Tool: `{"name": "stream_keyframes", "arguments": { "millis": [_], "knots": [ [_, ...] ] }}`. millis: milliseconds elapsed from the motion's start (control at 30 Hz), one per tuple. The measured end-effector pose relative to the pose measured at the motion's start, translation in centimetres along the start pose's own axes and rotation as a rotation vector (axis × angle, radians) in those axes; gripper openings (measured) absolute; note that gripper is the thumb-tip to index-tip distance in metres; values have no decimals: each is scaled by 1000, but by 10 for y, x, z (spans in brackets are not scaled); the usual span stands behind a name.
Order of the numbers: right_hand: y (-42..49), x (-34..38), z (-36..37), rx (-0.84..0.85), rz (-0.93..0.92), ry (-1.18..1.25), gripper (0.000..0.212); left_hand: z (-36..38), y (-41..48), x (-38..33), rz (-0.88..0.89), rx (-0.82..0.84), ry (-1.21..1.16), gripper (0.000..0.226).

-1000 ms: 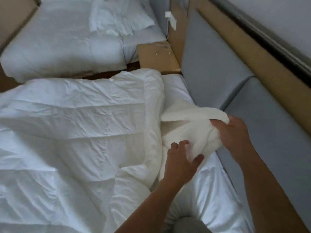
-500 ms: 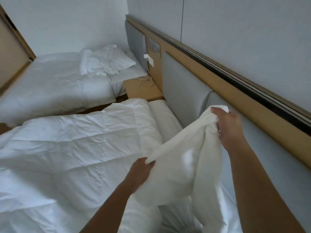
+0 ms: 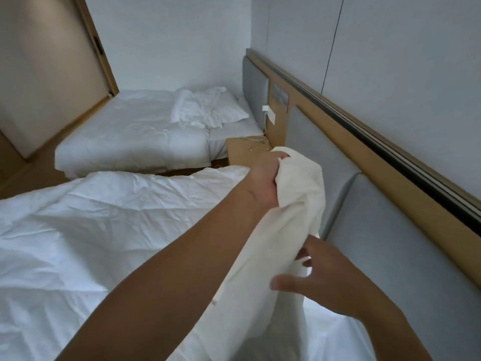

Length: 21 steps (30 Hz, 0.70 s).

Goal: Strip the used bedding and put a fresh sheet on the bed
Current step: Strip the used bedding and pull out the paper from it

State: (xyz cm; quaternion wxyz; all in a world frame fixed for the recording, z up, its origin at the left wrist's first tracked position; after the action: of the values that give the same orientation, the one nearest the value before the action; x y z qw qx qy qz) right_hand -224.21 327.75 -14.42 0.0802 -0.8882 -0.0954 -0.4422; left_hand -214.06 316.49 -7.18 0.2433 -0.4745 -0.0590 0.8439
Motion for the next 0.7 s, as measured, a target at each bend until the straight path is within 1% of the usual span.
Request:
{"name": "stream_keyframes", "arguments": {
  "millis": [33, 67, 100, 167, 200, 267, 300, 333, 367, 433, 500, 567, 633, 667, 700],
  "knots": [
    [6, 1, 11, -43, 22, 22, 62, 5, 2, -7, 11, 14, -55, 34],
    [15, 0, 18, -121, 57, 76, 47, 8, 4, -13, 38, 24, -93, 34],
    [22, -1, 23, -186, 100, 149, 38, 8, 5, -18, 64, 31, -118, 36],
    [38, -1, 28, -242, 134, 318, 34, -6, 10, -24, 63, -5, -118, 43],
    [45, -1, 25, -272, 136, 386, 33, -16, 13, -27, 70, -43, -103, 41],
    [53, -2, 12, -366, 161, 507, 33, -38, 11, -32, 104, -117, -48, 25],
    [56, -2, 4, -413, 177, 584, 32, -47, 8, -31, 104, -129, -61, 19],
    [59, -1, -3, -454, 186, 659, 30, -57, 4, -27, 104, -142, -70, 17],
    [63, 3, -9, -478, 185, 710, 28, -66, -1, -19, 105, -154, -45, 20],
    [72, 13, -20, -503, 156, 731, 26, -78, -13, 4, 99, -142, 156, 30],
    [81, 24, -32, -546, 149, 761, 30, -76, -29, 33, 102, -22, 438, 44],
    [90, 35, -47, -588, 138, 841, 26, -73, -42, 62, 116, 101, 801, 72],
    [97, 42, -63, -630, 130, 962, 20, -75, -52, 85, 180, 201, 1145, 103],
    [99, 44, -70, -648, 123, 1014, 20, -76, -55, 96, 209, 257, 1239, 109],
    [100, 45, -77, -665, 109, 1055, 19, -80, -57, 106, 220, 293, 1295, 107]
  ]
}}
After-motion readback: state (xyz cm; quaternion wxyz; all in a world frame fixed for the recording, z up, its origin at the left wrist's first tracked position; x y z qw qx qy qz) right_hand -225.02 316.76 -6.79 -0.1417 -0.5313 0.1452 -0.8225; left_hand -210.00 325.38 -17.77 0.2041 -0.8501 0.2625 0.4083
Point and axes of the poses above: each hand's wrist, its own y-axis towards the middle knuckle, its own z-axis out of the palm, x = y × z, the point moved 6 cm from there along y, towards the middle knuckle, and after that the axes turned 5 degrees about y, right-handed, at the moved point
